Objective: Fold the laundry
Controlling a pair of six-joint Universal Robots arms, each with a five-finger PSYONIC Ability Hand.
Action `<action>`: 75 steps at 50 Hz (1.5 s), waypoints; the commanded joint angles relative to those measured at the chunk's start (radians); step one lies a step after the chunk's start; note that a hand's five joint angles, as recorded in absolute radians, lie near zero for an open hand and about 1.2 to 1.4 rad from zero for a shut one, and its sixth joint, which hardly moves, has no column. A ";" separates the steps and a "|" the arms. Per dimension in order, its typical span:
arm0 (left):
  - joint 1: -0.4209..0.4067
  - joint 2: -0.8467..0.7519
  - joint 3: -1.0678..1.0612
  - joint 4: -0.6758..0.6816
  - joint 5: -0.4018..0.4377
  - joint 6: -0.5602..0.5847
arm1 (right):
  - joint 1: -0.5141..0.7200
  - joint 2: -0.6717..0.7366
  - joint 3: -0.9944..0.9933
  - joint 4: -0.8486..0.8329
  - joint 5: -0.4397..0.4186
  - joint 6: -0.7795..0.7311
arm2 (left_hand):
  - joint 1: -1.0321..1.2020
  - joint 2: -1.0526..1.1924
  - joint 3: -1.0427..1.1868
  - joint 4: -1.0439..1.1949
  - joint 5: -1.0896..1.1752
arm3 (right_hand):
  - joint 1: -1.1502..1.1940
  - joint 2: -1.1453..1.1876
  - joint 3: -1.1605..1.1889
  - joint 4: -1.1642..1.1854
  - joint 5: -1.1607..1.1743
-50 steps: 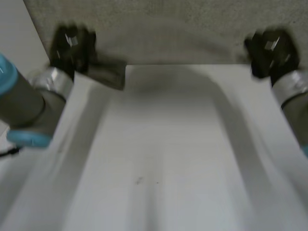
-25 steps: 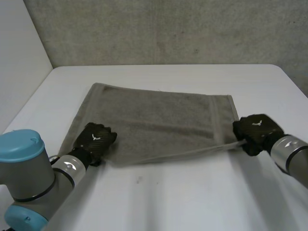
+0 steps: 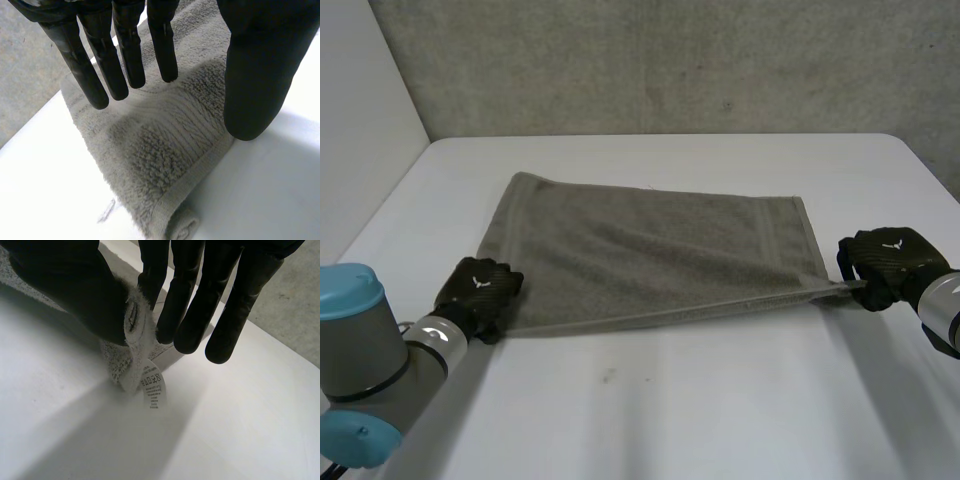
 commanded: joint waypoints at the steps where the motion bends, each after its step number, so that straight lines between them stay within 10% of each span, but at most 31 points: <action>1: 0.042 0.013 -0.015 -0.010 0.003 0.002 | -0.002 0.006 -0.001 -0.002 0.001 0.000 | 0.108 0.107 0.109 0.108 0.111 | 0.430 0.222 0.211 0.203 0.235; 34: 0.103 -0.016 0.012 0.046 0.017 0.003 | 0.009 0.031 0.005 -0.002 0.001 -0.003 | 0.563 0.562 0.564 0.563 0.566 | 0.430 0.222 0.211 0.203 0.235; 48: 0.097 0.267 -0.020 0.010 0.012 0.012 | 0.010 -0.098 -0.053 0.124 0.013 -0.109 | 0.821 0.820 0.822 0.821 0.824 | 0.430 0.222 0.211 0.203 0.235; 63: 0.105 0.507 0.063 -0.795 0.014 0.311 | 0.013 -0.176 -0.143 0.742 0.068 -0.673 | 0.821 0.820 0.822 0.821 0.824 | 0.430 0.222 0.211 0.203 0.235; 75: 0.070 0.236 0.156 -0.495 0.008 0.334 | 0.046 0.018 -0.249 0.586 0.133 -0.554 | 0.821 0.820 0.822 0.821 0.824 | 0.430 0.222 0.211 0.203 0.235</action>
